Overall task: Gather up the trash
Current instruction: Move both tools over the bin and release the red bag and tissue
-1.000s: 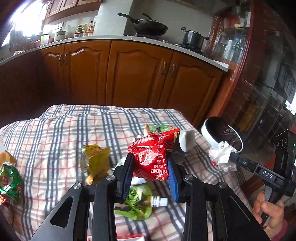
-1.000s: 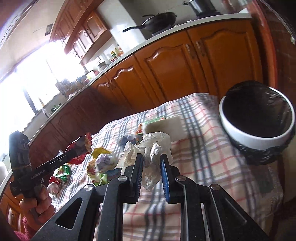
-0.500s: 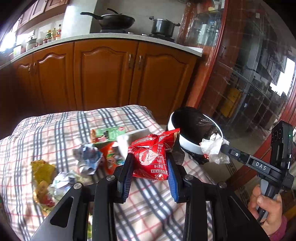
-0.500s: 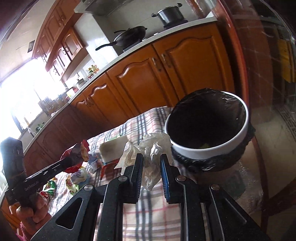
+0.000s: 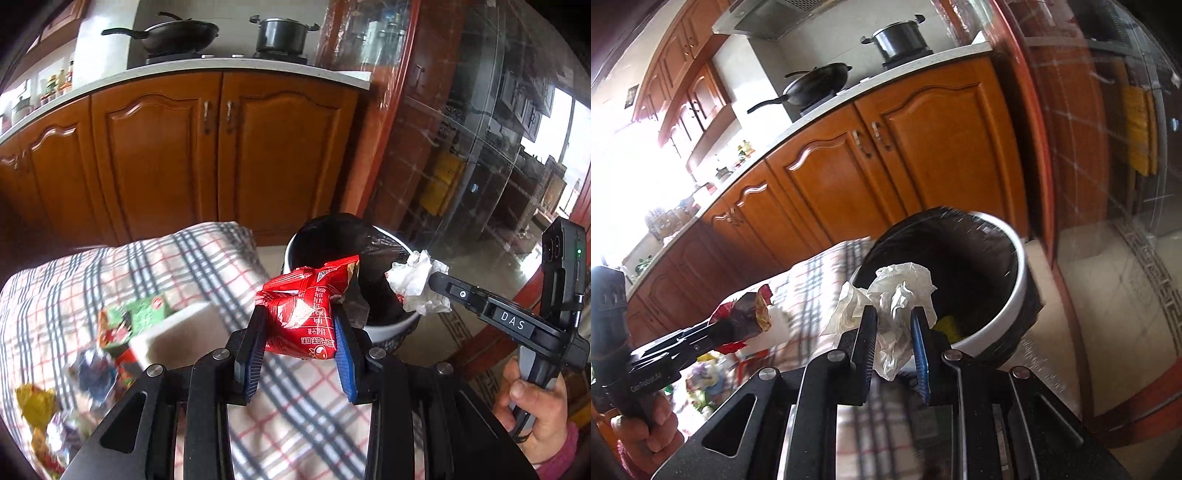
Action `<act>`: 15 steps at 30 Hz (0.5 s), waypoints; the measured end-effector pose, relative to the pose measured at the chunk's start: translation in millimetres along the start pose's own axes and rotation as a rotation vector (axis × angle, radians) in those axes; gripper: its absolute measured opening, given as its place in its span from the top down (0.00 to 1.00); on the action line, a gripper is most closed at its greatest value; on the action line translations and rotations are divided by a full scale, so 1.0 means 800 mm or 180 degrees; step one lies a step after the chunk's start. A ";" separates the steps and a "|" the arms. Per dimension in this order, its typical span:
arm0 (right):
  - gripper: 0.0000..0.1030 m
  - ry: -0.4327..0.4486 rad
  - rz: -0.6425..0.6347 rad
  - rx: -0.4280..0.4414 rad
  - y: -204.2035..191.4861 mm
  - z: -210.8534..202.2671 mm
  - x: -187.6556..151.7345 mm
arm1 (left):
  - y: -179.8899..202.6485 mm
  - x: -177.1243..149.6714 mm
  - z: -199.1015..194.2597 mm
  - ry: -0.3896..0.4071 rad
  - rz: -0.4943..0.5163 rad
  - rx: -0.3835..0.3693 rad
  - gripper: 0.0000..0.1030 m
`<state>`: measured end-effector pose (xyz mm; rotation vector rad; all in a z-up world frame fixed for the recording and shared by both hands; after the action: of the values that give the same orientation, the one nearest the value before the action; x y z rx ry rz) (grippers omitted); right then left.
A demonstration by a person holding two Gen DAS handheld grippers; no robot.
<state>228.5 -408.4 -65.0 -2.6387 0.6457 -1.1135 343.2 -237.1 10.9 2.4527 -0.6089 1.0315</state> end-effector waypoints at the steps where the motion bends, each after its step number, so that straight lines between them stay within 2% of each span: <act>1: 0.82 0.0000 -0.0003 -0.0025 0.004 0.003 0.006 | 0.004 0.007 0.010 -0.0020 0.0047 -0.0004 0.68; 7: 0.81 -0.0046 -0.0054 -0.0186 0.030 0.023 0.035 | 0.021 0.035 0.070 -0.0154 0.0215 0.0037 0.68; 15: 0.81 -0.0224 -0.0165 -0.0287 0.044 0.053 0.043 | 0.022 0.046 0.139 -0.0372 0.0183 0.0051 0.67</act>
<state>269.0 -454.8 -85.2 -2.7719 0.6312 -1.0227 419.0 -318.0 -29.9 2.5367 -0.7150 0.9226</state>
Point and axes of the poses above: each gripper's, at about its wrist camera, not at the fingertips, and z roughly the way its jaws point, y to its right, x to its top, the point moved 6 cm from there along z, roughly the way its jaws point, and after that the axes turned 3 degrees about -x, right-handed, at the moved point
